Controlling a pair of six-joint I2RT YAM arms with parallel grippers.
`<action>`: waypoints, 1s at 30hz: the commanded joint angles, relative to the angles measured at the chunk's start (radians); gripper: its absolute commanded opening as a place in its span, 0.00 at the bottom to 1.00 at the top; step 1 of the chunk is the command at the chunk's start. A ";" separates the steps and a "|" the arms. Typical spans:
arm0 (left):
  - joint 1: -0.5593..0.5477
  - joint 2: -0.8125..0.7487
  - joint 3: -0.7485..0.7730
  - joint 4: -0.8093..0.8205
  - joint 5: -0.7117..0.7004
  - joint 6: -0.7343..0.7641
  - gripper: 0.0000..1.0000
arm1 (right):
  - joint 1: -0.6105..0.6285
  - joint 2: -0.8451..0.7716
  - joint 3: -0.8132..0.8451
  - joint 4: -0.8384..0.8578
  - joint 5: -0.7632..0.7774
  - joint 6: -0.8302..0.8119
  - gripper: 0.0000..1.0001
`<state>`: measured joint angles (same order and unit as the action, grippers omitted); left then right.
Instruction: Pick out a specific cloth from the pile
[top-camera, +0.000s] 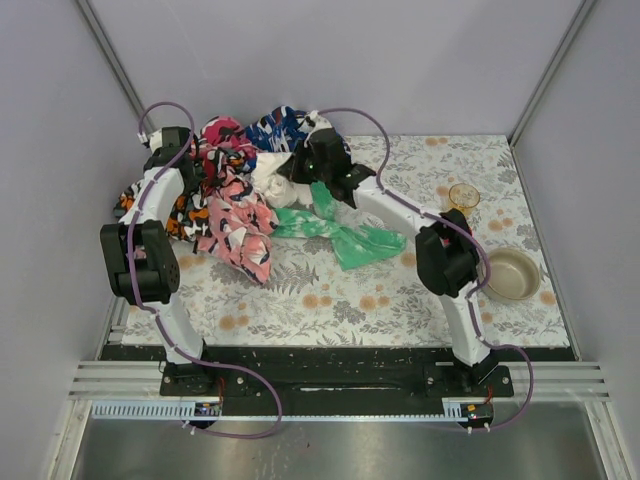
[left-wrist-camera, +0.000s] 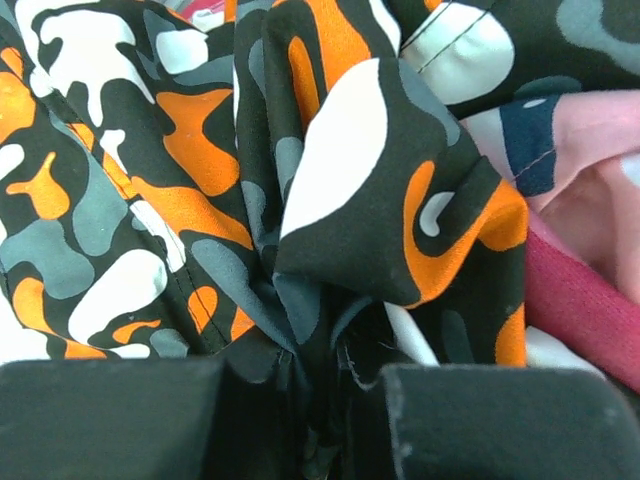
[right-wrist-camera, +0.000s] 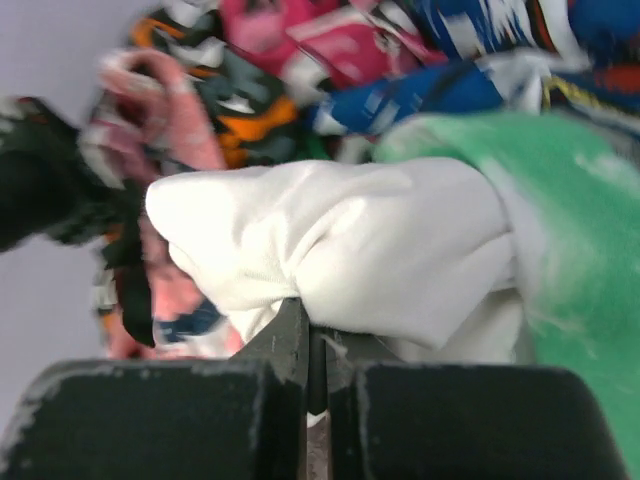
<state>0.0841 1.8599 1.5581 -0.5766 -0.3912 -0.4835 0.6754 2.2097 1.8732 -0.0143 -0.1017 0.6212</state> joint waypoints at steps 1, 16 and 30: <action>-0.020 0.002 -0.023 0.069 0.161 -0.052 0.00 | 0.007 -0.212 0.180 -0.100 -0.066 -0.138 0.00; -0.211 0.196 0.141 0.034 0.242 -0.081 0.00 | 0.003 -0.188 0.813 -0.517 0.055 -0.420 0.00; -0.257 -0.197 0.214 -0.241 0.053 -0.087 0.99 | -0.108 -0.424 0.400 -0.489 0.369 -0.606 0.00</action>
<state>-0.0994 1.8591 1.6901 -0.7269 -0.3134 -0.5453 0.6216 1.8561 2.3337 -0.5457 0.1574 0.0673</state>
